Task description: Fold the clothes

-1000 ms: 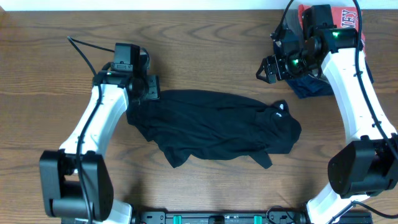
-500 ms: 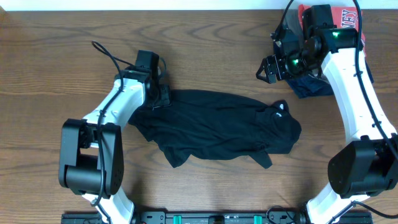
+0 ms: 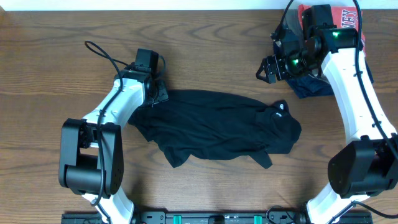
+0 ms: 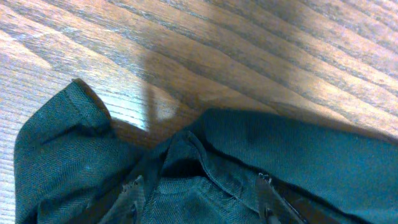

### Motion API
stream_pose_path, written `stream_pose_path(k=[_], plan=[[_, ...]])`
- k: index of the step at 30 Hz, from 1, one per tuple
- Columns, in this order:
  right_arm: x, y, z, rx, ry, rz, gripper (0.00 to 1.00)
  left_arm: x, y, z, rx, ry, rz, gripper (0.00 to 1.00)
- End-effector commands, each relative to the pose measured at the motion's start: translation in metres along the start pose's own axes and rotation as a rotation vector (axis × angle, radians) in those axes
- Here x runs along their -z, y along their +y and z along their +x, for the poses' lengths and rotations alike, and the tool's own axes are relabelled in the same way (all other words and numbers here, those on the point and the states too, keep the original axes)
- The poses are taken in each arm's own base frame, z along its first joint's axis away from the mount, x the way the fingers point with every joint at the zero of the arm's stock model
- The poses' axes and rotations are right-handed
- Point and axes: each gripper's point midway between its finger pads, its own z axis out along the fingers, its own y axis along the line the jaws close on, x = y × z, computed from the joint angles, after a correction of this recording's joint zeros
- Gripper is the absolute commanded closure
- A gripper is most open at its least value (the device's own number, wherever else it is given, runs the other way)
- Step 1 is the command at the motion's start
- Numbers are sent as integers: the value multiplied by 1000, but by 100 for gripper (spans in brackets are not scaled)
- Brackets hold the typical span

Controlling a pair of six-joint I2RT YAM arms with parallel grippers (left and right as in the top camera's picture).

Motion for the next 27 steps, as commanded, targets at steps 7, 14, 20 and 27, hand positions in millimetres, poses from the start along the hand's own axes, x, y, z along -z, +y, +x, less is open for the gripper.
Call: stream_pose_path(k=[7, 14, 20, 27], plan=[[2, 3, 0, -1, -5, -4, 20, -18, 8, 6, 44, 28, -40, 41], [2, 3, 0, 0, -6, -4, 19, -35, 13, 16, 45, 75, -63, 45], [2, 2, -1, 1, -8, -4, 19, -35, 12, 15, 45, 72, -62, 56], [2, 2, -1, 1, -8, -4, 19, -25, 7, 6, 36, 50, -48, 62]])
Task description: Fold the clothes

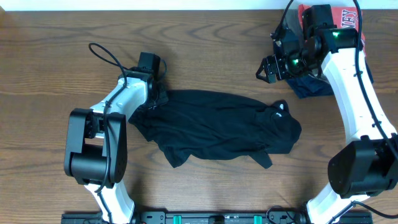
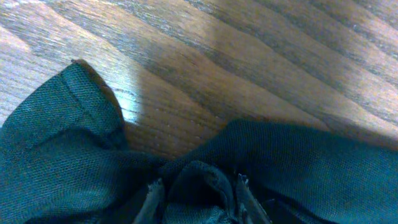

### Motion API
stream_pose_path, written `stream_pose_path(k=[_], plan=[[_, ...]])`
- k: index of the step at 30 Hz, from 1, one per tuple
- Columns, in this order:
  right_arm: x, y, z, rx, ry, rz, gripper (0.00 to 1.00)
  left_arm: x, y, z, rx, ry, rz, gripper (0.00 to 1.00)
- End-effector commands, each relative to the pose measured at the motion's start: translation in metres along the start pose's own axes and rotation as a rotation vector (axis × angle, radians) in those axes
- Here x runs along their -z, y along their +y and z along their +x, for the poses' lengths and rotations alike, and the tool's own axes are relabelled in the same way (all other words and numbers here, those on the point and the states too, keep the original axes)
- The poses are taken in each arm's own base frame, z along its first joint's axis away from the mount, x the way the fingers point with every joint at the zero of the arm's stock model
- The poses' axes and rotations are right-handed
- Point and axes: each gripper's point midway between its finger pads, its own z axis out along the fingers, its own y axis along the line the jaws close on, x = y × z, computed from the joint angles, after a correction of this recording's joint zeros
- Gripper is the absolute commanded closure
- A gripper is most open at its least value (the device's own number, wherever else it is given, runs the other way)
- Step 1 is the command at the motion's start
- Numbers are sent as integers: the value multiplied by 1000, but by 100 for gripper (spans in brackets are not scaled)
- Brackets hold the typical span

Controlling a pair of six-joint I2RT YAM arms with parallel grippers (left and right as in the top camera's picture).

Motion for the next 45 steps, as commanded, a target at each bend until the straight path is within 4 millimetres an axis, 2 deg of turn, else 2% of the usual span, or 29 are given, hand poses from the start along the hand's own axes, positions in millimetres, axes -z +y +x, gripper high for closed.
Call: stream_pose_path(k=[1, 6, 13, 20, 28, 30, 34, 38, 41, 45], plan=[[2, 3, 0, -1, -5, -4, 19, 5, -3, -6, -5, -10, 8, 62], [2, 3, -1, 0, -7, -4, 19, 14, -5, -10, -23, -31, 19, 62], [2, 2, -2, 3, -12, -3, 18, 14, -2, -5, -24, -11, 8, 62], [2, 2, -3, 5, -18, -3, 18, 22, 0, -2, -37, -4, 5, 66], [2, 2, -4, 5, -20, -2, 18, 33, -2, -7, -49, -33, 19, 81], [2, 2, -4, 5, -20, -2, 18, 33, -2, -7, -49, -33, 19, 81], [2, 2, -4, 6, -21, -2, 17, 33, -2, -7, -49, -34, 20, 94], [2, 2, -4, 6, -21, -2, 17, 35, -3, -9, -63, -43, 24, 94], [2, 2, -4, 6, -21, -2, 17, 41, -5, -14, -93, -64, 33, 94], [2, 2, -4, 6, -21, -2, 18, 68, -13, -30, -135, -141, 64, 94]])
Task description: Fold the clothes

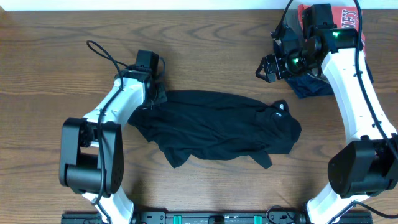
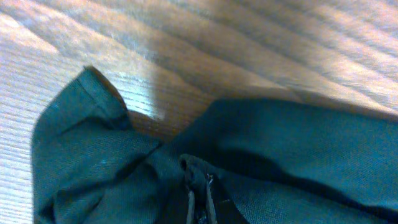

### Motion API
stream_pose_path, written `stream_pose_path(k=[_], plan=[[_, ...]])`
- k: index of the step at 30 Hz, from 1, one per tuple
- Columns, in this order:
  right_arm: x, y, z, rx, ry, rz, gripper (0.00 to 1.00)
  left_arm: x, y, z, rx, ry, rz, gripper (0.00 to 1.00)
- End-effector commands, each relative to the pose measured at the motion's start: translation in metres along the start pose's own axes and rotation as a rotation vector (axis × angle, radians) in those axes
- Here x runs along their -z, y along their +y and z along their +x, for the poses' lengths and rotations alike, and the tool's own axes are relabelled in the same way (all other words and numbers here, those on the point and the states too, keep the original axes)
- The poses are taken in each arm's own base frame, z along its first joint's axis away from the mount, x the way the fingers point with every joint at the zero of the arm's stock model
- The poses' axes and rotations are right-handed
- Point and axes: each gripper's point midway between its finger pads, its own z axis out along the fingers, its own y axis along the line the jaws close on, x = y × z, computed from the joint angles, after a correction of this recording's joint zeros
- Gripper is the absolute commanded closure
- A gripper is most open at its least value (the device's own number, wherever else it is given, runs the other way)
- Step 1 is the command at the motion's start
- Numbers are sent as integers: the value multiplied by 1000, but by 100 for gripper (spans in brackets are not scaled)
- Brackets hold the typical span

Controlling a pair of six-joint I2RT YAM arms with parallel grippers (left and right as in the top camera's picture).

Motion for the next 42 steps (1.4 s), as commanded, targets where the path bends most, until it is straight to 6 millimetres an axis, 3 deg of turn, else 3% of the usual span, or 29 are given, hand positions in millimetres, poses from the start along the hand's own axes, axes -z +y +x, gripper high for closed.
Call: stream_pose_path(k=[1, 6, 11, 17, 22, 28, 38, 42], plan=[[2, 3, 0, -1, -6, -5, 18, 46, -11, -35, -53, -145, 48, 94], [2, 3, 0, -1, -6, -5, 18, 118, -21, -66, -81, -334, 112, 94], [2, 9, -1, 0, -11, -39, 18, 191, -26, -83, -94, -530, 181, 94], [-3, 32, -1, 111, -6, -98, 16, 246, -29, -94, -130, -706, 227, 94], [-9, 49, 4, 171, 19, -115, 14, 260, -21, -109, -119, -797, 172, 93], [-18, 45, 12, 120, 58, -63, 15, 265, -21, -113, -122, -824, 169, 94], [-76, 41, 31, 120, 48, -65, 15, 258, -18, -107, -125, -788, 156, 94], [-93, 32, 41, 123, 47, -51, 25, 255, -14, -106, -120, -778, 133, 94]])
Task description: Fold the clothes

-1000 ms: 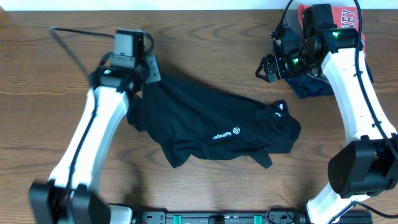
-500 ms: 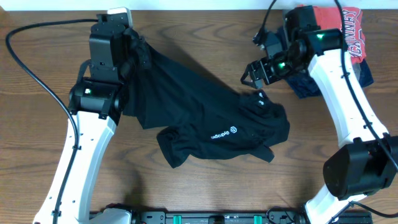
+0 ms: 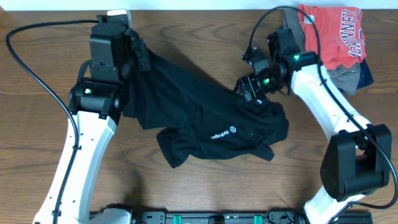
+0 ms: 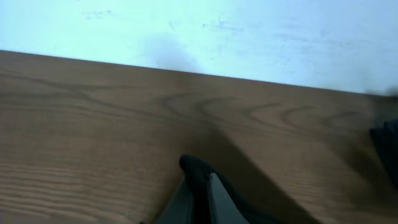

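A black shirt (image 3: 211,118) with a small white logo lies crumpled mid-table, its left corner lifted off the wood. My left gripper (image 3: 140,59) is raised at the back left and is shut on that corner. In the left wrist view the left gripper (image 4: 200,193) pinches a dark fold (image 4: 189,165) above the table. My right gripper (image 3: 249,87) sits at the shirt's upper right edge, dark against dark cloth. Whether the right gripper holds any fabric cannot be told.
A pile of other clothes lies at the back right corner: a red printed shirt (image 3: 329,28) over grey and blue garments (image 3: 351,74). A black cable (image 3: 37,31) loops from the left arm across the back left. A white wall (image 4: 199,31) borders the table's far edge.
My left gripper, shut on the shirt's left corner low on the table, now holds it raised toward the back left, stretching the cloth diagonally. The right gripper has come from beside the pile to the shirt's upper right edge.
First my left gripper stood open over the shirt's upper left corner. Then its fingers straddled a fold there, and after that they were shut on it. Now that corner hangs lifted. The right arm stayed by the pile until this moment.
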### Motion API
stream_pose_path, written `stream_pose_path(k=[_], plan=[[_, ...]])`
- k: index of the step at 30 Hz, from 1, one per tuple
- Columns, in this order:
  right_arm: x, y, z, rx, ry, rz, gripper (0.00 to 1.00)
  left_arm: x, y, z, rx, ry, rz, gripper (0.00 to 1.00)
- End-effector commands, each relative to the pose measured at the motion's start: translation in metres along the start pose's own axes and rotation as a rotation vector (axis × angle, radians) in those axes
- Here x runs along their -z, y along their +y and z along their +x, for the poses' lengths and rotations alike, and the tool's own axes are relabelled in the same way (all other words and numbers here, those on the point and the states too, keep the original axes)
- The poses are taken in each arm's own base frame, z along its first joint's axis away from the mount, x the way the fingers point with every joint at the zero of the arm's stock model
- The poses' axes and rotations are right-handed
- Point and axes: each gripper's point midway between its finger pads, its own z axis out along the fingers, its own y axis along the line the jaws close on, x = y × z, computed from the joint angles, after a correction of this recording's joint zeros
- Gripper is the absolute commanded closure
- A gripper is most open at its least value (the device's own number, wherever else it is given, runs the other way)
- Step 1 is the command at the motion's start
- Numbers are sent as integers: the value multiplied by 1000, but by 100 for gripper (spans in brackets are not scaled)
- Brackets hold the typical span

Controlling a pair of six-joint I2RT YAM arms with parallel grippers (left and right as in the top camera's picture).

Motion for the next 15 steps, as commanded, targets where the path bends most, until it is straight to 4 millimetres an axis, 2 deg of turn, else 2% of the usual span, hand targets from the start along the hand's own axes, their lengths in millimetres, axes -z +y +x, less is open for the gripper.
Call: stream_pose_path(k=[1, 4, 9, 12, 15], plan=[[-10, -3, 11, -6, 13, 14, 26, 5, 6, -9, -7, -24, -36, 94], [-19, -8, 17, 7, 10, 23, 27, 5, 6, -8, -8, -18, -36, 94], [-34, -10, 21, 30, -19, 24, 44, 5, 7, -5, -9, -7, -39, 94], [-43, -8, 23, 52, -39, 21, 46, 5, 7, -3, -10, -1, -40, 94], [-49, -3, 24, 71, -49, 17, 54, 5, 8, -2, -10, 3, -41, 95]])
